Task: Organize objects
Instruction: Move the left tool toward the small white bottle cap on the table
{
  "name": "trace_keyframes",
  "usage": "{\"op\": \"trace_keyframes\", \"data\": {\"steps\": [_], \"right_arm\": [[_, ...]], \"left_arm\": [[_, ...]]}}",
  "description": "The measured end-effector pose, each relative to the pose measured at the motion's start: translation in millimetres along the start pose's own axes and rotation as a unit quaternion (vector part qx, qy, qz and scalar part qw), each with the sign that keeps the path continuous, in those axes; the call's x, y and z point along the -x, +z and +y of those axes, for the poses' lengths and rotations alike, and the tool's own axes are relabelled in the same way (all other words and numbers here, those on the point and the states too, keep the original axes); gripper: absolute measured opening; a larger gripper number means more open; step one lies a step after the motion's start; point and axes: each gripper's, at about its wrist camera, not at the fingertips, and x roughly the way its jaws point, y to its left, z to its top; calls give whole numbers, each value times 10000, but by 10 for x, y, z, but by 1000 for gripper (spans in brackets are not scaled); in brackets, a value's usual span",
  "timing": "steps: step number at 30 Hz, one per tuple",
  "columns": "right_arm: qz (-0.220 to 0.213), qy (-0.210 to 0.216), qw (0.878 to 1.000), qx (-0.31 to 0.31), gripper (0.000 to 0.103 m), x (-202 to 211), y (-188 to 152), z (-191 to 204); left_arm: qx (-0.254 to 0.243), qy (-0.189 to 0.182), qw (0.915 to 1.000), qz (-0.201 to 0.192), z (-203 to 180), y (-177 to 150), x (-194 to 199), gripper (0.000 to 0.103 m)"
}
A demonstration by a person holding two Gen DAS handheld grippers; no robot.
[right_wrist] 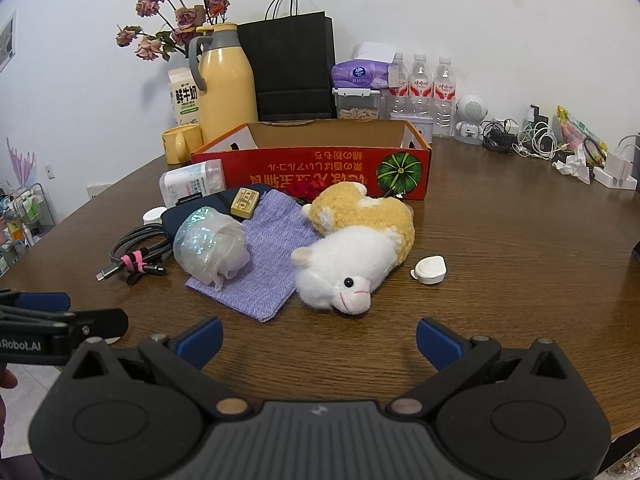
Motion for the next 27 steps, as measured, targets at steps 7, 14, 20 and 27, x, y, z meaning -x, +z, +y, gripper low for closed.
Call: {"op": "trace_keyframes", "data": {"steps": [7,14,20,27], "right_arm": [[5,1,10000,0,103,-1,-3,2],[9,1,10000,-3,103,2,-5,4],[9,3,10000,-4,103,3,-5,3],[9,4,10000,-4,103,1,-5,2]], "left_arm": [[-33,30,10000,-66,-3,-6,14,103],[-59,96,9999,-102,-9,-16,36,103],[-55,81,9999,-102,-9,-19,35,103],[-55,79,9999,-100,-8,-17,29,103]]}}
